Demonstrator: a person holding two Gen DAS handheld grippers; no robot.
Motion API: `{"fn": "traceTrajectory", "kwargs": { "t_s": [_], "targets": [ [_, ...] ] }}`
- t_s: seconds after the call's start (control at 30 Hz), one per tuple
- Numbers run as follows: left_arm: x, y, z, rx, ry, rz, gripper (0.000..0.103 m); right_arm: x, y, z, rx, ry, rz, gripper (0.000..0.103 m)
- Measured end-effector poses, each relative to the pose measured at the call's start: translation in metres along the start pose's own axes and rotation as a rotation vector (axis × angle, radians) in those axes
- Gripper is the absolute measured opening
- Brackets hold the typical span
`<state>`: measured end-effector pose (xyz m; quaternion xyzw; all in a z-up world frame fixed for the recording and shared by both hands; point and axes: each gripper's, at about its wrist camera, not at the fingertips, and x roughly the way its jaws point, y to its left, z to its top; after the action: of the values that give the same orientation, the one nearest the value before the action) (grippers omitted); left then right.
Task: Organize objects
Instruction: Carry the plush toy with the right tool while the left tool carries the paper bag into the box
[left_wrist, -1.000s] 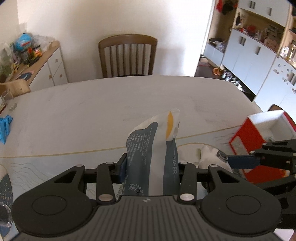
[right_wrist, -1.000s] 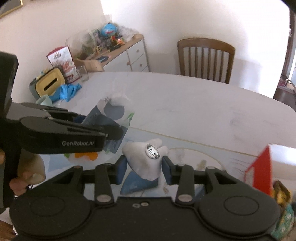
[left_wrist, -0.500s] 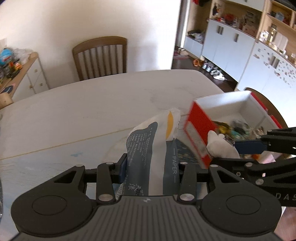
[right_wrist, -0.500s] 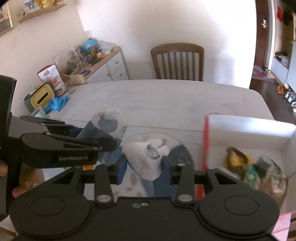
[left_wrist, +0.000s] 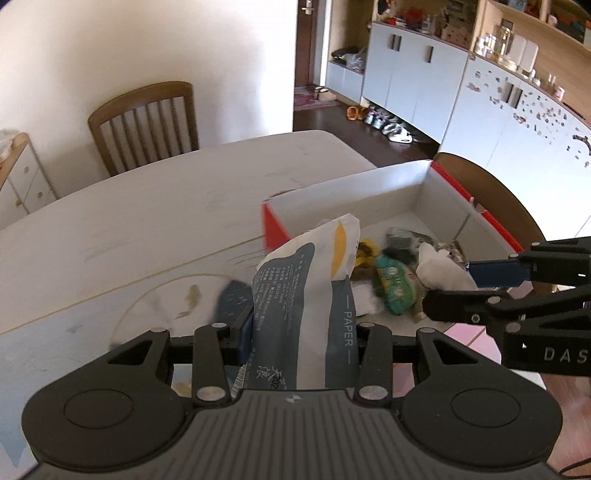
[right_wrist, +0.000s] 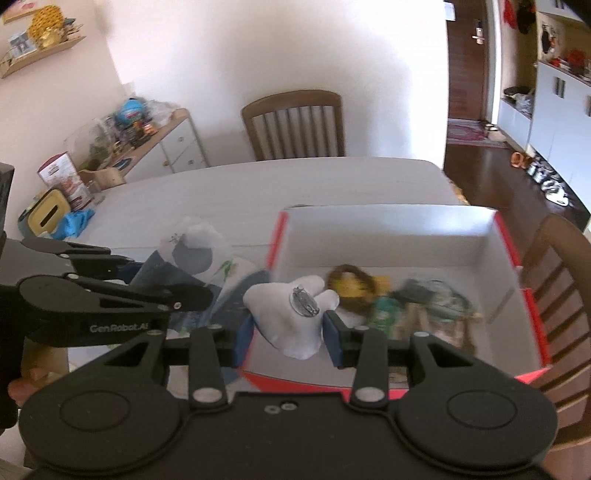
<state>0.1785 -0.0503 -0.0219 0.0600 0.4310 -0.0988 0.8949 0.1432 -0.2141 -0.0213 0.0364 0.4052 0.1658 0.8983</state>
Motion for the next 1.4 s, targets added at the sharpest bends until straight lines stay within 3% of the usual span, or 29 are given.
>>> {"fn": "traceTrajectory", "kwargs": {
  "t_s": [0.3, 0.53, 0.83, 1.4],
  "targets": [
    [0.018, -0.049, 0.025, 0.047, -0.002, 0.007, 0.042, -0.010, -0.062, -0.003, 0.006, -0.008, -0.060, 0.039],
    [0.054, -0.076, 0.037, 0.074, 0.070, 0.030, 0.042, 0.004, -0.101, 0.000, 0.021, 0.009, -0.107, 0.040],
    [0.099, -0.090, 0.037, 0.088, 0.165, 0.087, 0.042, 0.037, -0.112, -0.003, -0.011, 0.057, -0.119, 0.040],
    [0.129, -0.096, 0.024, 0.090, 0.236, 0.105, 0.042, 0.062, -0.108, -0.014, -0.113, 0.100, -0.117, 0.042]
  ]
}}
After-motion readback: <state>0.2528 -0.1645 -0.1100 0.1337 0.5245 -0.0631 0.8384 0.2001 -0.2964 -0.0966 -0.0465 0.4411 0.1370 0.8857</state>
